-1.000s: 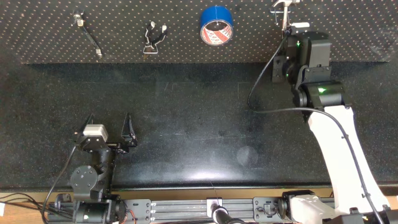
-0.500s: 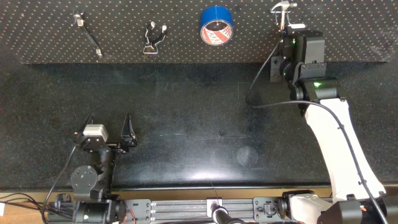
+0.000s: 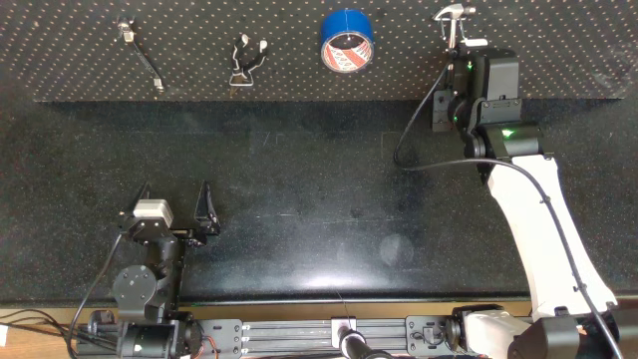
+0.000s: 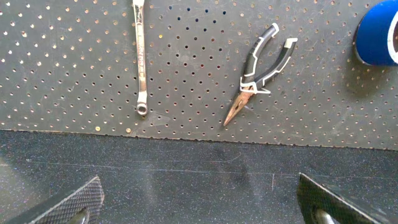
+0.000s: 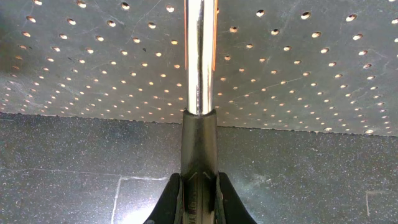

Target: Place Tools Onto Pegboard

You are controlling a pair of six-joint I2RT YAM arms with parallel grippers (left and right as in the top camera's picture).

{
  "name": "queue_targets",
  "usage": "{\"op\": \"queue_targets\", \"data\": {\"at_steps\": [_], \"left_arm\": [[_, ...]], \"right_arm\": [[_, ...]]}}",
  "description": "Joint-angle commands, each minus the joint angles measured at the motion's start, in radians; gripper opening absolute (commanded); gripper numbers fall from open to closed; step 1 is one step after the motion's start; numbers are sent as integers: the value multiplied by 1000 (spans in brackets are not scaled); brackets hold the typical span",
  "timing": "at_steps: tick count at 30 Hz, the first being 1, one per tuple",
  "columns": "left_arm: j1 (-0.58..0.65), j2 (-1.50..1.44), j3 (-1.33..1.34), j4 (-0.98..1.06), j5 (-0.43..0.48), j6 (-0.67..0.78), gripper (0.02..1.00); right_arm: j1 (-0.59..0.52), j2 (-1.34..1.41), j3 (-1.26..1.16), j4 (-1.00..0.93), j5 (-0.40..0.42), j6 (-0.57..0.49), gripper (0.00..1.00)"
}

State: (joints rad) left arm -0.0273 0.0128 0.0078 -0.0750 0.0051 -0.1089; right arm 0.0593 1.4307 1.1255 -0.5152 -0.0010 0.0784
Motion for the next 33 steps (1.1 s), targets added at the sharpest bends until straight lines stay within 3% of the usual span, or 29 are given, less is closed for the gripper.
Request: {"op": "queue_targets", "data": {"at_steps": [1, 2, 4, 6, 8, 9, 26, 33], "left_arm": [[6, -10, -2, -7, 7, 10, 996], [6, -10, -2, -7, 7, 10, 996], [6, -10, -2, -8, 7, 10, 996], [6, -10, -2, -7, 7, 10, 996], [6, -10, -2, -8, 7, 10, 996], [6, -10, -2, -7, 7, 10, 996], [6, -10, -2, -7, 7, 10, 996], [6, -10, -2, -7, 7, 10, 996]], "right_arm": [[7, 15, 18, -11, 13, 15, 115], [7, 15, 18, -12, 13, 15, 169], [7, 15, 18, -16, 13, 15, 465], [7, 16, 18, -18, 12, 15, 612], [7, 16, 18, -18, 12, 15, 875], [7, 16, 18, -18, 12, 15, 954], [7, -6, 18, 58, 13, 15, 967], [7, -224, 4, 42, 13, 15, 967]]}}
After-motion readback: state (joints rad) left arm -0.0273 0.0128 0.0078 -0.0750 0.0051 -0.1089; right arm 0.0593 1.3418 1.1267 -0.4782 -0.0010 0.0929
